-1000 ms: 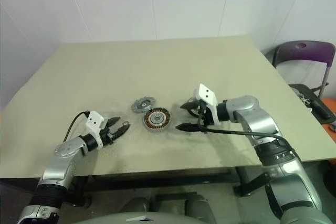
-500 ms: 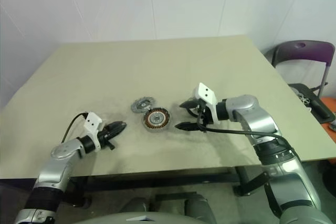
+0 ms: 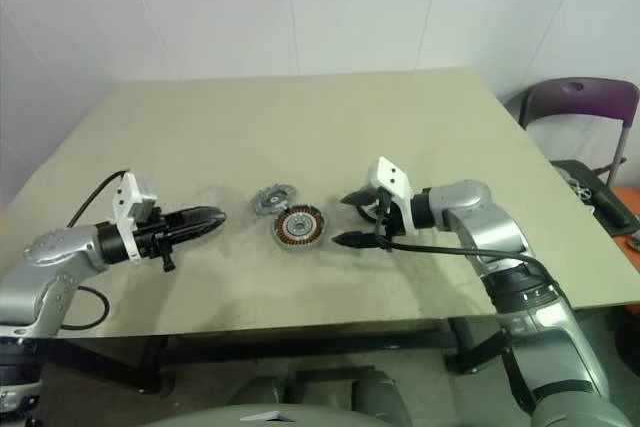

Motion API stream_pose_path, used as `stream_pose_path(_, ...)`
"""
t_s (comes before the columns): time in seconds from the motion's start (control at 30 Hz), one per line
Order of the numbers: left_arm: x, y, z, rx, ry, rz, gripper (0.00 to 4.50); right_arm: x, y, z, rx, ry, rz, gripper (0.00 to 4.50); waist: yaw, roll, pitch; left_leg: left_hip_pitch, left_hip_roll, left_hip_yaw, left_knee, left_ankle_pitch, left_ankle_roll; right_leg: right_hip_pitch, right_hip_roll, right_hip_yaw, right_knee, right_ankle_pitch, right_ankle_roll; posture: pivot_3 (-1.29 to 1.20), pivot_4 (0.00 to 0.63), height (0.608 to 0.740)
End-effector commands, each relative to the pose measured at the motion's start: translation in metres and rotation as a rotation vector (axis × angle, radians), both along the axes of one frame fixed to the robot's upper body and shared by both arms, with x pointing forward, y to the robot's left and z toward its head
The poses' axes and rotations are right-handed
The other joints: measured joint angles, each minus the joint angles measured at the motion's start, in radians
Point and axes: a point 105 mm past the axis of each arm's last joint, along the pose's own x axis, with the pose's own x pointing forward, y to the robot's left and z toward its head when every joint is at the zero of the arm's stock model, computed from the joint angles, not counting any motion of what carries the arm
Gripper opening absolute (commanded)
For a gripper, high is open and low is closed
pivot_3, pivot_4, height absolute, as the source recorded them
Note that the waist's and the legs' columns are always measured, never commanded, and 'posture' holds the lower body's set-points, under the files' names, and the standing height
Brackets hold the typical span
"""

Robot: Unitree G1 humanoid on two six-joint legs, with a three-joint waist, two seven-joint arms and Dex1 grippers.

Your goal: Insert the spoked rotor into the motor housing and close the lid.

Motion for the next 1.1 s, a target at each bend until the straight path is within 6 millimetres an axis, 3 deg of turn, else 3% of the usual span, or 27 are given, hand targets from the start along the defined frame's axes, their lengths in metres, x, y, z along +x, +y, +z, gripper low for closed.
stream_pose_path(0.03,0.007,-0.013,0.009,0.007,-0.021,-0.085,0.65,0.004,0.001,0.012,0.013,-0.058,0.003,4.5,0.0,0.0,0.0,0.0,0.0,0.0,0.0,0.0,0.0,0.0,0.0,0.0,0.0,0.0,0.0,0.0,0.0,0.74)
stream_pose_path(0.4,0.043,-0.046,-0.011,0.066,0.021,-0.17,0.65,0.003,-0.001,0.012,0.015,-0.064,-0.02,4.5,-0.001,0.0,0.0,-0.001,0.0,0.0,0.0,0.0,0.0,0.0,0.0,0.0,0.0,0.0,0.0,0.0,0.0,0.74)
stream_pose_path(0.77,0.064,-0.07,-0.036,0.125,-0.025,-0.192,0.65,0.002,0.001,0.012,0.017,-0.066,-0.02,4.5,0.001,0.0,0.0,-0.001,-0.001,0.0,0.0,0.0,0.0,0.0,0.0,0.0,0.0,0.0,0.001,0.0,0.0,0.74)
stream_pose_path(1.1,0.066,-0.086,-0.043,0.13,-0.037,-0.243,0.65,0.003,0.0,0.011,0.007,-0.067,-0.025,4.5,0.0,0.0,0.0,-0.001,-0.001,0.0,0.0,0.0,0.0,-0.001,0.0,0.0,0.0,0.001,0.001,0.0,0.0,0.74)
